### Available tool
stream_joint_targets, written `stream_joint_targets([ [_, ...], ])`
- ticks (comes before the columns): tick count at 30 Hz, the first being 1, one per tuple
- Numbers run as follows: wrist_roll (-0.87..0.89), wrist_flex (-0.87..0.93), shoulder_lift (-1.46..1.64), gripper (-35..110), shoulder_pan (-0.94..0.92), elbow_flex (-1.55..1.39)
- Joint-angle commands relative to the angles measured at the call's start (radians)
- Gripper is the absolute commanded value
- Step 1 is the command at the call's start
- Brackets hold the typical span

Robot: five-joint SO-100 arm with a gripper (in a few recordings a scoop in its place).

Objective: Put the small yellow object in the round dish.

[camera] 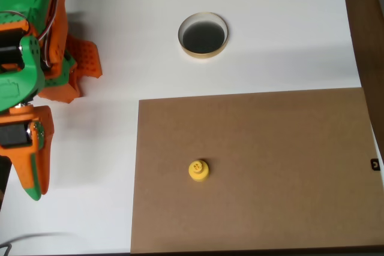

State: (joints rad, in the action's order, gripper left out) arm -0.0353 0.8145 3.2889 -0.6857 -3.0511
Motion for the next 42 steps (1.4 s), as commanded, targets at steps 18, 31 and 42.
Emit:
stream_joint_targets([
  [18, -0.115, -0.011, 0.009, 16, -0.048, 0.219],
  [31, -0.147, 0.017, -0.528, 20, 0.181, 0.572],
  [42, -0.149, 0.071, -0.838, 22, 0.391, 0.75],
])
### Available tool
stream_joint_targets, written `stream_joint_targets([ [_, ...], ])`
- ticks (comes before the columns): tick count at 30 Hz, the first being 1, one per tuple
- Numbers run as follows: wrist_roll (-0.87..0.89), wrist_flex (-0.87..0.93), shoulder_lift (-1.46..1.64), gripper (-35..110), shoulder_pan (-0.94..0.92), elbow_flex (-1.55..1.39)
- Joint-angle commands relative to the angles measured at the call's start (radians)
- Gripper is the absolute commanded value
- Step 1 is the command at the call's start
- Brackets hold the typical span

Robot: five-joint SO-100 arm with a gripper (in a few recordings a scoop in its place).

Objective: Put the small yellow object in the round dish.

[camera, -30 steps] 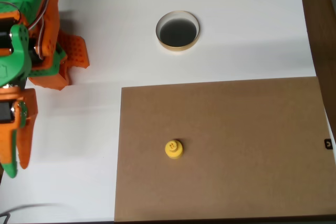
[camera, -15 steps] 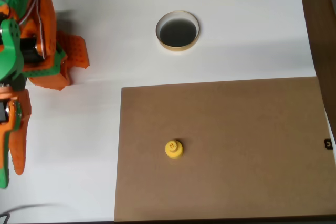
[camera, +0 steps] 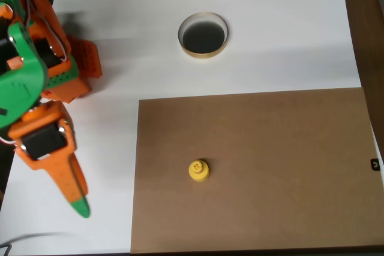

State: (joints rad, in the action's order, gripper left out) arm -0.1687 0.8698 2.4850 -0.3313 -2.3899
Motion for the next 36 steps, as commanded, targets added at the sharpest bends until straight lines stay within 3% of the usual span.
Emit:
stream_joint_targets([
  [1, -0.021, 0.02, -0.054, 22, 0.052, 0.098],
  [21, 0.009, 0.244, -0.499, 28, 0.331, 0.465],
  [36, 0.046, 0.302, -0.597, 29, 0.449, 0.538],
])
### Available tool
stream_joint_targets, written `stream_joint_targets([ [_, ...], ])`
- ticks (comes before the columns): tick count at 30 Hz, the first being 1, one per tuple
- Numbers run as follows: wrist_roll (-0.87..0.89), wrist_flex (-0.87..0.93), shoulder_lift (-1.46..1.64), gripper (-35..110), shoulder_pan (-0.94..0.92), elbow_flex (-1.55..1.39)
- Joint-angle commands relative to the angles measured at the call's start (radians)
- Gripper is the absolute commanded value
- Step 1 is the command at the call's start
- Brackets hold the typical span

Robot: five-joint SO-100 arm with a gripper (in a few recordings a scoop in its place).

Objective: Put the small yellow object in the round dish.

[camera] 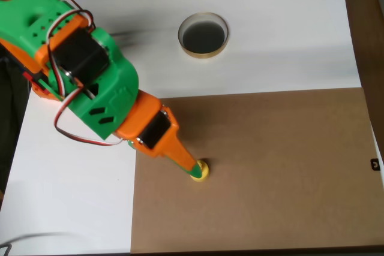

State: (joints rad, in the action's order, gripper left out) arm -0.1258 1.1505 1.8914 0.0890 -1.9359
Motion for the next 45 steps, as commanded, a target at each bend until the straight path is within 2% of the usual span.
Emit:
stream_joint_targets([
  [1, 0.006, 0.032, -0.023, 30, 0.032, 0.101],
  [26, 0.097, 0.037, -0.345, 29, 0.069, 0.288],
  [45, 0.144, -0.005, -0.48, 26, 0.075, 0.293],
])
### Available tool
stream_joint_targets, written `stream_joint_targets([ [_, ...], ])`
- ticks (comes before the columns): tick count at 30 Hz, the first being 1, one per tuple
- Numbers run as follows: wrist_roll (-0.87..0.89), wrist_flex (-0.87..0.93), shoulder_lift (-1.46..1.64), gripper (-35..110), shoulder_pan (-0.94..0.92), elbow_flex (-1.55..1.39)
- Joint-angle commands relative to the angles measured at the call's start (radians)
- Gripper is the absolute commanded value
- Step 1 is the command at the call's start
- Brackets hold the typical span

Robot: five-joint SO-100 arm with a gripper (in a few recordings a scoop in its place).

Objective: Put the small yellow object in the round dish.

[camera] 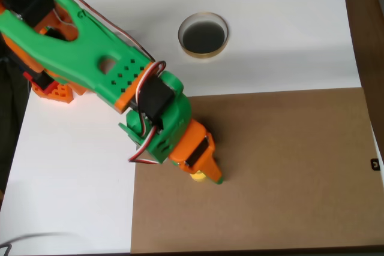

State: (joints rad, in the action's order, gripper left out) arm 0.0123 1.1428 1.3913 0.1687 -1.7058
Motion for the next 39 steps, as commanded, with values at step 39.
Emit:
stream_joint_targets([
  [39, -0.051, 0.103, 0.006, 0, 0.009, 0.221],
])
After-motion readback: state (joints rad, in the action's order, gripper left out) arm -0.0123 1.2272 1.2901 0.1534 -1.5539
